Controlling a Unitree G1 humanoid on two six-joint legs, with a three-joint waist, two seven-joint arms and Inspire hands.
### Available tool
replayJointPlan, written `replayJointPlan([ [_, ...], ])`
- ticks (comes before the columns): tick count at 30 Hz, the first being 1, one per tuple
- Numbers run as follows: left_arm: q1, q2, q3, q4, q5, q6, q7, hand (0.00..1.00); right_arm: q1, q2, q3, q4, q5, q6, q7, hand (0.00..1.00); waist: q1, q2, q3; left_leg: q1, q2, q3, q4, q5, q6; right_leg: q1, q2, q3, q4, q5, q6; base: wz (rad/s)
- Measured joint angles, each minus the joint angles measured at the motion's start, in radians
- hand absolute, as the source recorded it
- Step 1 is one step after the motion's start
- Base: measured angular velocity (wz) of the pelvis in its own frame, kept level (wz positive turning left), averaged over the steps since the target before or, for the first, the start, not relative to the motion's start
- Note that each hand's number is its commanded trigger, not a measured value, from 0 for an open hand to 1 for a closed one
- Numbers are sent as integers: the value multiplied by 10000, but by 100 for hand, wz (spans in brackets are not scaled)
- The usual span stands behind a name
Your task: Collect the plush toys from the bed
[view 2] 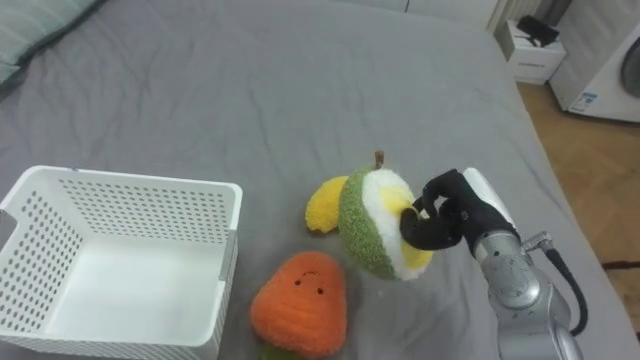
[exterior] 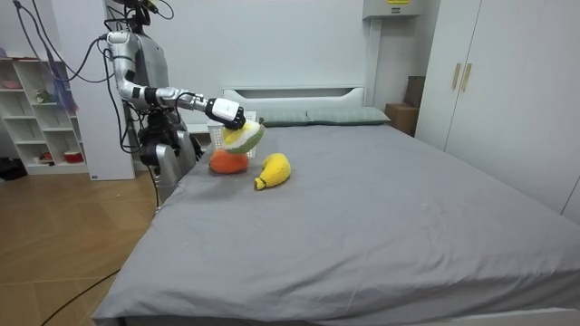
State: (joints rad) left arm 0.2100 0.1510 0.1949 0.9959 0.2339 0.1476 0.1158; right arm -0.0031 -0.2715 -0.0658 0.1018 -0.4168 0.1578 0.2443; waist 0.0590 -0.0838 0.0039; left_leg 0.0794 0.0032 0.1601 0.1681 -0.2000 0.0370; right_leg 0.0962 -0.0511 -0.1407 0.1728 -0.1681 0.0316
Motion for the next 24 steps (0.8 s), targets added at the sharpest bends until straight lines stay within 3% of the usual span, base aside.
replayJointPlan([
  [5, 0, -1, -8, 27, 75, -2, 0, 0, -346, -107, 5, -323, 220, 93, 13, 100, 42, 162, -24, -14, 2, -2, 0, 2, -2, -10, 5, -3, 14, 2, -4, 0],
  [12, -119, 9, -92, 26, 131, -26, 0, 0, -1410, -116, 380, -672, 240, 93, -24, 100, 193, 147, -24, -131, -9, -165, 15, 12, 1, -93, -8, -106, 30, 4, -6, 4],
  [17, -396, 2, -134, 21, 127, -102, -2, 0, -2359, -125, 1044, -976, -54, 149, -7, 100, 639, 79, 6, -233, -24, -337, 54, 25, -10, -105, -20, -322, -17, 3, -5, 9],
  [21, -610, -41, -220, -24, 123, -201, -3, 0, -2588, -108, 1589, -1602, -224, 187, 142, 100, 900, 26, 37, -441, -88, -660, 83, 33, 1, -118, -67, -660, -54, 3, -4, 22],
  [24, -705, -42, -224, -17, 32, -223, -3, 0, -3003, -83, 2132, -1613, -251, 446, 328, 100, 1304, -18, 63, -519, -141, -859, 105, 67, 6, -114, -97, -832, -62, 4, -2, 15],
])
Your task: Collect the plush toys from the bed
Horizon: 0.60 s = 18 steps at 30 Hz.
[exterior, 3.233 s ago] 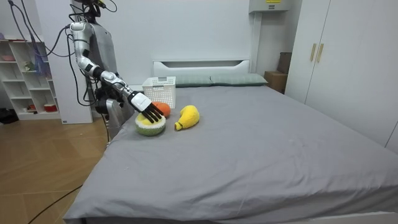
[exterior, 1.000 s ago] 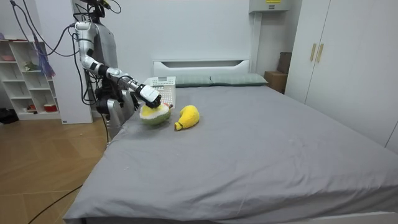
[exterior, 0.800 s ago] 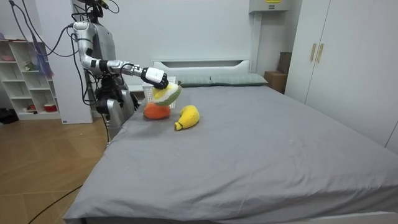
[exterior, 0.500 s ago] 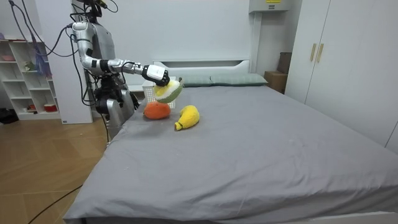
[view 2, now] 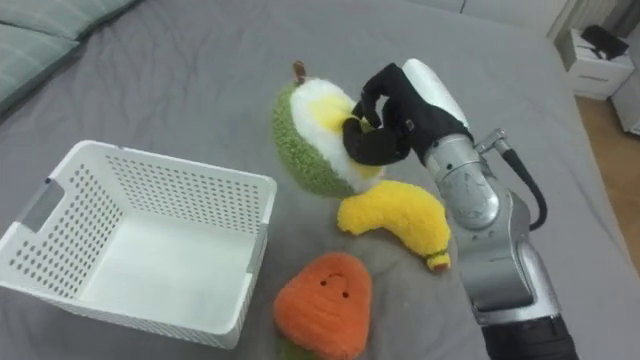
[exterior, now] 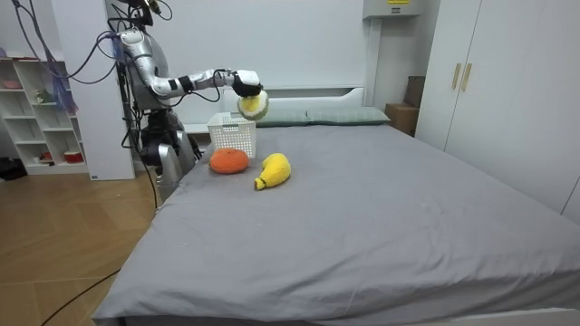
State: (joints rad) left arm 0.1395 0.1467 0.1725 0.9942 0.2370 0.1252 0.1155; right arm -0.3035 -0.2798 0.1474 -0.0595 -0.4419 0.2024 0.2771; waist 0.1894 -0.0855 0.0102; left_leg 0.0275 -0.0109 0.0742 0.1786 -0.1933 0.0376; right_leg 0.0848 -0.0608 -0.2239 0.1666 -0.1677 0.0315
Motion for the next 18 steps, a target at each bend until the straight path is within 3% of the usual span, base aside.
replayJointPlan([
  [4, -17, 1, 9, -24, 69, 58, 0, 0, -677, 93, 511, -1, -252, 326, 313, 100, 407, -34, -17, -138, -57, -251, 43, 71, 22, -4, -58, -284, 8, -1, 3, 18],
  [9, -49, -23, 2, -25, 89, 232, 0, 0, -1404, 401, 1269, 1, -683, 547, 658, 99, 876, -75, -38, -221, -101, -493, 93, 124, 9, 21, -51, -314, 5, 0, 5, 14],
  [10, -87, -24, -7, -25, 111, 289, 0, 0, -1554, 480, 1486, 1, -799, 616, 751, 63, 960, -102, -40, -257, -119, -573, 90, 154, 8, 13, -61, -380, 0, 0, 5, 28],
  [11, -141, -26, -40, -19, 107, 356, 0, 0, -1689, 529, 1748, 1, -875, 654, 836, 38, 1058, -115, -43, -289, -146, -678, 85, 195, 10, 14, -80, -493, 0, 0, 5, 23],
  [12, -188, -27, -49, -11, 107, 398, 0, 0, -1755, 536, 1891, 2, -907, 702, 871, 0, 1108, -124, -45, -298, -161, -724, 81, 216, 8, 16, -89, -540, -1, 0, 5, 26],
  [15, -444, 22, -287, -6, 113, 512, 0, 0, -1979, 733, 2358, 55, -1193, 848, 1103, 0, 1271, -233, -32, -369, -217, -940, 80, 334, 14, 12, -135, -791, 2, 0, 5, 25],
  [18, -528, 20, -375, -7, 142, 572, 0, 0, -2026, 1184, 2668, 54, -1232, 951, 1222, 0, 1516, -329, -28, -395, -225, -983, 75, 345, 13, 21, -135, -779, 23, 0, 5, 4],
])
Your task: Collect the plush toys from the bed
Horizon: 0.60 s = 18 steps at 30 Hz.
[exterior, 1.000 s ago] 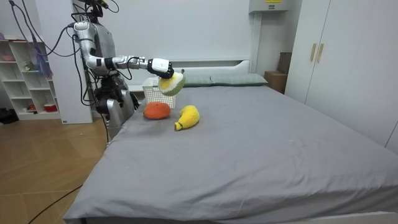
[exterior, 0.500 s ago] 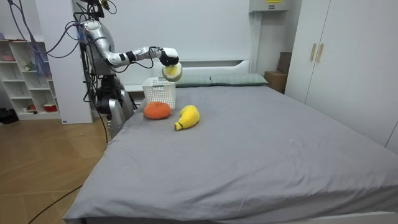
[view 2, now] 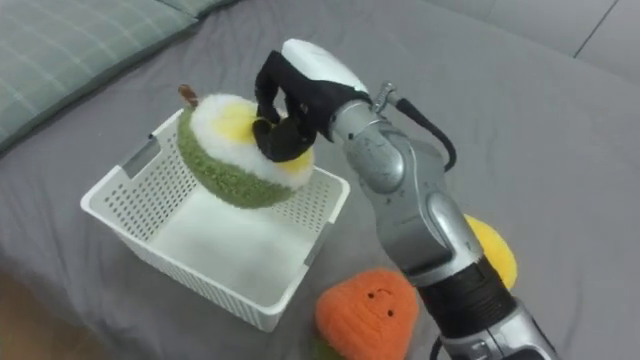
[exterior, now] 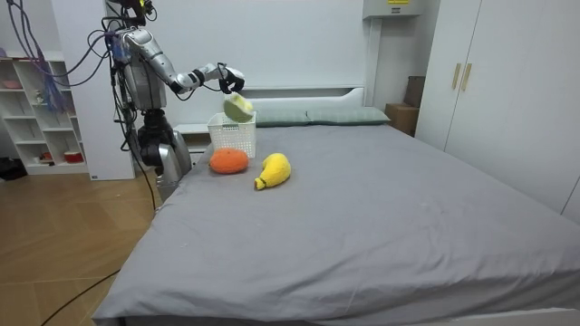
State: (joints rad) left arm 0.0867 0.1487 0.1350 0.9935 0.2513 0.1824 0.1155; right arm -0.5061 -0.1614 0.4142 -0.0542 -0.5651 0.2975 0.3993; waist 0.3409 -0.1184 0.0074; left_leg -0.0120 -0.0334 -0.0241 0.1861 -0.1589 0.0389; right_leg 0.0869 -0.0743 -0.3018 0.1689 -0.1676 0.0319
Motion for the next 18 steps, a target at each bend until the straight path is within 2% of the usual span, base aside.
replayJointPlan([
  [2, -82, 11, -12, -12, 68, 17, 0, 0, -38, 206, 46, 0, 7, 5, 49, 0, 106, -104, 59, -31, -6, -65, -2, 4, -8, -9, 7, -15, 2, 0, 0, 7],
  [6, -88, 14, -250, -17, 48, 78, 4, 0, -65, 193, 55, 29, 17, -2, 47, 0, 172, -176, 78, -30, -8, -63, 9, 5, -7, -10, 5, 3, 9, 2, -2, 0],
  [14, -84, 202, -319, -21, 38, 97, 84, 0, -65, -305, 52, 57, 154, 3, -41, 0, 160, -150, 96, -13, 6, -23, -4, 14, -19, -38, 23, 8, -21, 2, -2, 0],
  [18, -94, 197, -350, -50, 38, 127, 114, 0, -64, -336, 54, 614, 162, -3, -82, 0, 189, -150, 100, 74, 32, 139, -41, 13, -18, -27, 24, 93, -19, 3, -2, -11],
])
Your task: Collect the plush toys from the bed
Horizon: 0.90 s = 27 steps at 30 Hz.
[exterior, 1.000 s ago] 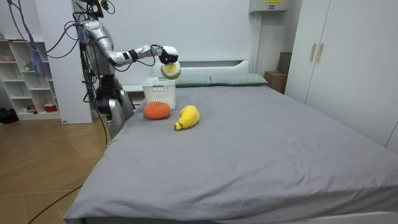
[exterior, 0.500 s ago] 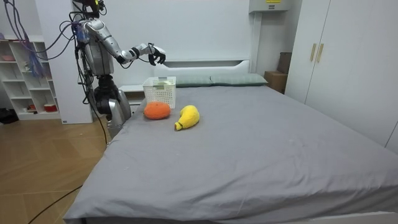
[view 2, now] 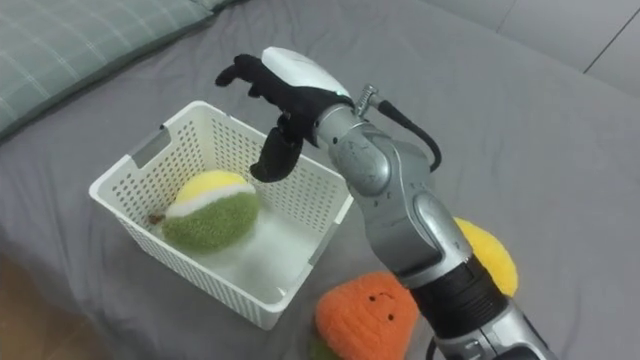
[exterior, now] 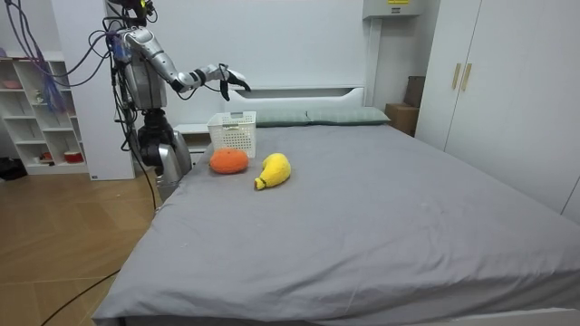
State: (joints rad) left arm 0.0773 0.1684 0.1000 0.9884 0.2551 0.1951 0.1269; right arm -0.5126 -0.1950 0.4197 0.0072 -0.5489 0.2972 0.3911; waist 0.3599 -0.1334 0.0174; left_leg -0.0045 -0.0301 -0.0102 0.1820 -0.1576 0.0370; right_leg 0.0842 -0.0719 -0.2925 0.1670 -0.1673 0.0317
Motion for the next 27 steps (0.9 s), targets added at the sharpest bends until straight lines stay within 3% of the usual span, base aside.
replayJointPlan([
  [6, -1, -11, -76, -3, -7, 3, 177, 0, 5, -23, -1, 464, 146, 9, -4, 0, -66, 13, 10, 58, 12, 74, -33, -3, 1, -7, 7, 136, 4, 1, -2, -4],
  [13, 49, -26, -69, 25, -71, 40, 372, 0, 9, -73, -2, 565, 354, 8, -63, 0, -71, 136, 92, 101, 14, 88, -27, -3, 1, 9, 12, 151, -2, 1, -2, -1],
  [18, 110, -33, -41, 22, -65, 83, 398, 0, 10, -255, -146, 568, 331, 1, -138, 0, -171, 149, 70, 84, 1, 55, -14, -1, 2, 15, 12, 143, -9, 1, -2, 0],
  [27, 457, -147, 440, -109, 148, 76, 309, 0, 292, -522, -1729, 1169, 327, -368, -931, 0, -633, 299, 42, 242, 2, 99, -27, -9, 11, 178, -13, 134, 20, 2, 0, 0],
])
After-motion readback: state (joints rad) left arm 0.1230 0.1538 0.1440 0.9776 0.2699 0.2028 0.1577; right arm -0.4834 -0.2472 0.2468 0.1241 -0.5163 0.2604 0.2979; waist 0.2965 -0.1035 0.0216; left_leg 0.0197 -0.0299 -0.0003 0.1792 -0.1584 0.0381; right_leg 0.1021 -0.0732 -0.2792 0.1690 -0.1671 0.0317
